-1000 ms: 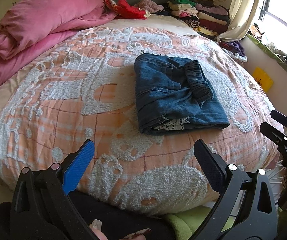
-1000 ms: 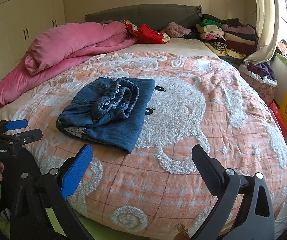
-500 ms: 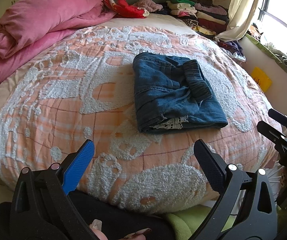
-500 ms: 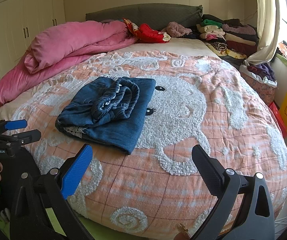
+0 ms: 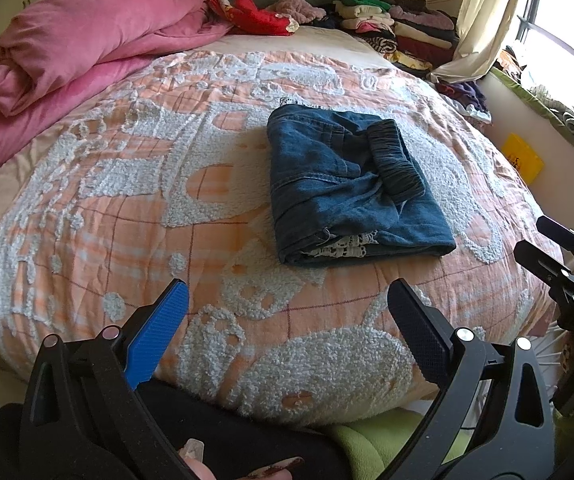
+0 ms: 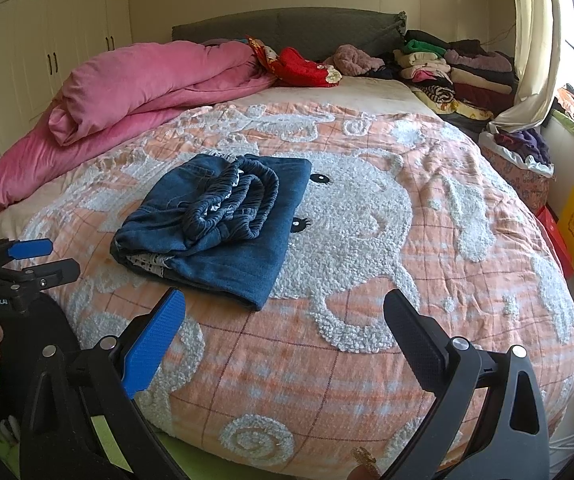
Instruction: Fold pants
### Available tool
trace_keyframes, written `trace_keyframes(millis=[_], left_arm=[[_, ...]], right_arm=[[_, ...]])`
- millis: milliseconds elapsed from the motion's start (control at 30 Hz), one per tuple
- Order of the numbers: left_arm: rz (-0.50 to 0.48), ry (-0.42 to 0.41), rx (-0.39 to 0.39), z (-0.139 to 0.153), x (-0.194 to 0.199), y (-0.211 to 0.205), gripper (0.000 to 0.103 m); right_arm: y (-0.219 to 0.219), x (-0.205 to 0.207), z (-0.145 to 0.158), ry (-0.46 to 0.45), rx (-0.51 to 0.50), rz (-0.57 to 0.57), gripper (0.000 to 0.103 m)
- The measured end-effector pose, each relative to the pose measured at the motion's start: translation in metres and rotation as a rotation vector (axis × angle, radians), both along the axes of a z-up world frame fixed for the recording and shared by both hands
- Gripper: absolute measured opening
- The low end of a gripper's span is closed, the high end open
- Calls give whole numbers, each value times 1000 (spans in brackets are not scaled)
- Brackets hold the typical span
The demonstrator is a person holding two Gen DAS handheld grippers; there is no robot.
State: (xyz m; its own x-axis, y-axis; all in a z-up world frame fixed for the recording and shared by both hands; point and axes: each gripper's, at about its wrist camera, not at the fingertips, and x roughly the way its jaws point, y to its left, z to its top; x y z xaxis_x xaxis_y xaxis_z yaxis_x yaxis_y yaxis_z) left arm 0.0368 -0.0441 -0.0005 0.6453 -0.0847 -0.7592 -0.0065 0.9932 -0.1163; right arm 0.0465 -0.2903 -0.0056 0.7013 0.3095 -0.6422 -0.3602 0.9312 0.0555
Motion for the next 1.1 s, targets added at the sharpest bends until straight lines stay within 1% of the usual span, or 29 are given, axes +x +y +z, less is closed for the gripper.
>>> trace_keyframes(millis=[533,667,767,867,933,1033,1100], left_arm=[[3,12,-2,-3,-1,2,93],[6,19,12,-5,-1,4,93],[-3,19,37,-5,-1,6,93],[28,37,34,-7,2,19,93],[75,49,36,-8,8,38,93],[167,59,30,-9,20,75,93],[245,64,26,-9,33,111,93]], right_arm=[[-2,4,-5,10,-15,-11,99],[-4,6,-7,13,-20,-18,99],[-8,10,-10,22,-24,-31,99],[-13,15,-14,23,-44,-50,99],[-21,21,-16,27,-44,-71,99],[-44,39,-19,44,-40,-128,99],[-67,59,-20,48,-51,-181,99]])
